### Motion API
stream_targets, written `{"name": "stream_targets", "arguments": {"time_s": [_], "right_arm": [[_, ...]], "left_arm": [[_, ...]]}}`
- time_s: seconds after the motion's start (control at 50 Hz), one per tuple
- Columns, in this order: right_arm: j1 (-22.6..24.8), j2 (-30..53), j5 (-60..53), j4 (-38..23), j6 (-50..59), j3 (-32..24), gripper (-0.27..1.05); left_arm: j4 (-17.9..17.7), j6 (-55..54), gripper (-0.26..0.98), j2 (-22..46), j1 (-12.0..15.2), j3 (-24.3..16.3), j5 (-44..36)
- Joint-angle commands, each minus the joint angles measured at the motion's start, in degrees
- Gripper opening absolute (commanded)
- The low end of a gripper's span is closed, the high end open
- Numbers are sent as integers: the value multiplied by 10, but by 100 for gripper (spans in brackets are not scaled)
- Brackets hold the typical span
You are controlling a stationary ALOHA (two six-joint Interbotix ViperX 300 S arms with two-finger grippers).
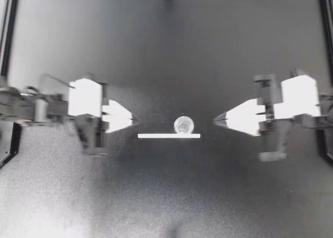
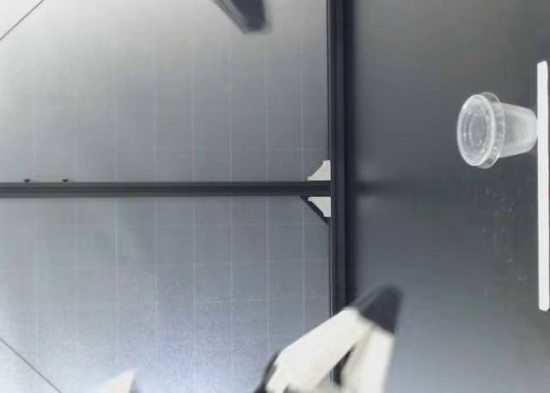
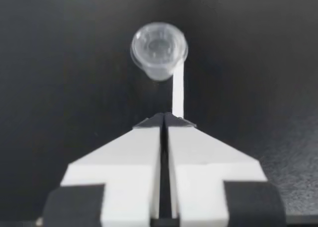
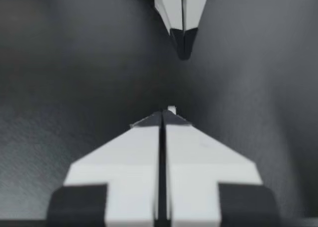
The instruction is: Pick up the plastic cup and open its lid.
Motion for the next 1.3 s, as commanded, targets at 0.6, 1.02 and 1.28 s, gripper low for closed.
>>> {"name": "stream_targets", "arguments": {"time_s": [0.6,1.02,1.28], "right_arm": [[-31,171,74,5,1,-109,-17],[-35,206,76,5,2,-112,-17],[-40,219,76,5,3,-113,-17]], "left_arm": [[1,5,57,155,2,-107,-19],[1,22,56,212,2,-147,-66],[0,38,56,229,6,-167,-67]]}}
